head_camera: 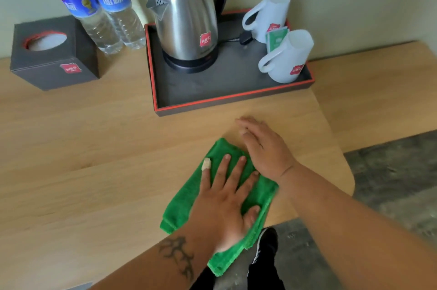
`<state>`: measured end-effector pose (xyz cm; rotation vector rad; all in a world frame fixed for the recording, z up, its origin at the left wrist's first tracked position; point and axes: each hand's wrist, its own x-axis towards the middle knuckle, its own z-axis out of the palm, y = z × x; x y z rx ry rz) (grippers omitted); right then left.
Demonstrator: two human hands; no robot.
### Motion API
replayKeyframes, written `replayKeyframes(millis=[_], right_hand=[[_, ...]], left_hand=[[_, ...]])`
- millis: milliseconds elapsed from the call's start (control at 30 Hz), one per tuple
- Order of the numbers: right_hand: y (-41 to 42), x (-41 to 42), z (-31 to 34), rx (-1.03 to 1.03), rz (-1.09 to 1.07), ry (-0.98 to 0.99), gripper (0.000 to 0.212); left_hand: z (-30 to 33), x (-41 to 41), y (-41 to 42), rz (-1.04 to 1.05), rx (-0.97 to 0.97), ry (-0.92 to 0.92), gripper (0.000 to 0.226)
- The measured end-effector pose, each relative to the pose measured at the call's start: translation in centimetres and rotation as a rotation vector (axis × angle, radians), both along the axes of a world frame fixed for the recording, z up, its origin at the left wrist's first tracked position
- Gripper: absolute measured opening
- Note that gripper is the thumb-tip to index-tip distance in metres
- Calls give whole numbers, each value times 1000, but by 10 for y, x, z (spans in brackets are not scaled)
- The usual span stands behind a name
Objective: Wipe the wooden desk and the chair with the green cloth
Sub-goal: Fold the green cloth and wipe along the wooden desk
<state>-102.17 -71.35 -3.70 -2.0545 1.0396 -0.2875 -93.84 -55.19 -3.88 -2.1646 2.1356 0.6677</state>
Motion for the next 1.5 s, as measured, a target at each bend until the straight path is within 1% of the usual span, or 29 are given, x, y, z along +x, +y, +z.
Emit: replayKeyframes(millis=[33, 100, 167, 200, 267, 300, 333, 367, 400, 433, 467, 500, 533, 567, 600, 667, 733, 767, 867, 967, 1033, 1100, 1167, 1233, 1367, 1433, 1500], right_hand=[[-5, -5, 4, -11, -14, -12, 53], [-13, -19, 8, -152, -15, 21, 43], [-19, -34, 9, -338, -18, 81, 44], [-23, -42, 8, -390, -20, 98, 46], [-29, -59, 9, -395, -50, 87, 46], [-36, -66, 11, -342, -113, 30, 45], [-45, -73, 15, -243, -207, -73, 43], [-56, -78, 18, -134, -303, -172, 43], [-66, -81, 20, -51, -375, -223, 48], [-73, -83, 20, -24, -396, -190, 56], [-77, -85, 17, -74, -345, -53, 68], [-74, -87, 12, -159, -229, 138, 80], [-66, -86, 5, -234, -99, 322, 92], [-56, -88, -1, -280, 15, 455, 102], [-48, -90, -4, -306, 93, 513, 107], [-45, -96, -8, -342, 170, 517, 108], [-55, -110, -7, -370, 222, 516, 107], [-60, -118, -7, -386, 239, 524, 108], [-62, -139, -9, -406, 247, 541, 110], [-50, -139, -8, -405, 254, 561, 110], [-32, -128, -3, -411, 329, 568, 110], [-5, -112, 0, -414, 457, 539, 109], [27, -88, 0, -406, 567, 487, 109], [59, -58, -1, -395, 642, 439, 111], [111, 4, -5, -406, 789, 375, 117], [130, 30, -6, -417, 867, 352, 120], [146, 52, -8, -435, 948, 341, 122]], left_hand=[[1, -8, -14, 7, -2, 11, 69], [0, -22, -44, 37, -26, 11, 70], [1, -37, -76, 87, -45, -20, 74], [2, -46, -93, 105, -28, -53, 78], [3, -65, -126, 111, 12, -116, 85], [3, -73, -141, 127, -4, -87, 88], [4, -80, -156, 175, -47, 33, 86], [8, -83, -168, 296, -116, 285, 81], [15, -82, -177, 474, -171, 592, 73], [21, -76, -181, 645, -202, 856, 65], [26, -69, -181, 781, -244, 1031, 58], [29, -59, -178, 889, -301, 1105, 52], [30, -48, -172, 980, -354, 1120, 45], [28, -39, -166, 1048, -397, 1087, 40], [24, -29, -159, 1098, -421, 1035, 34], [14, -13, -144, 1151, -426, 921, 27], [9, -1, -131, 1136, -386, 810, 26], [8, 5, -125, 1136, -369, 787, 25], [9, 19, -116, 1186, -322, 855, 23], [13, 29, -112, 1185, -269, 923, 18], [15, 33, -110, 1175, -223, 985, 18], [18, 38, -104, 1168, -197, 1060, 18], [22, 46, -90, 1160, -187, 1050, 17], [23, 61, -66, 1139, -184, 960, 18], [26, 104, 1, 997, -110, 526, 20], [29, 124, 33, 1015, -65, 426, 21], [35, 138, 61, 1088, -50, 360, 26]])
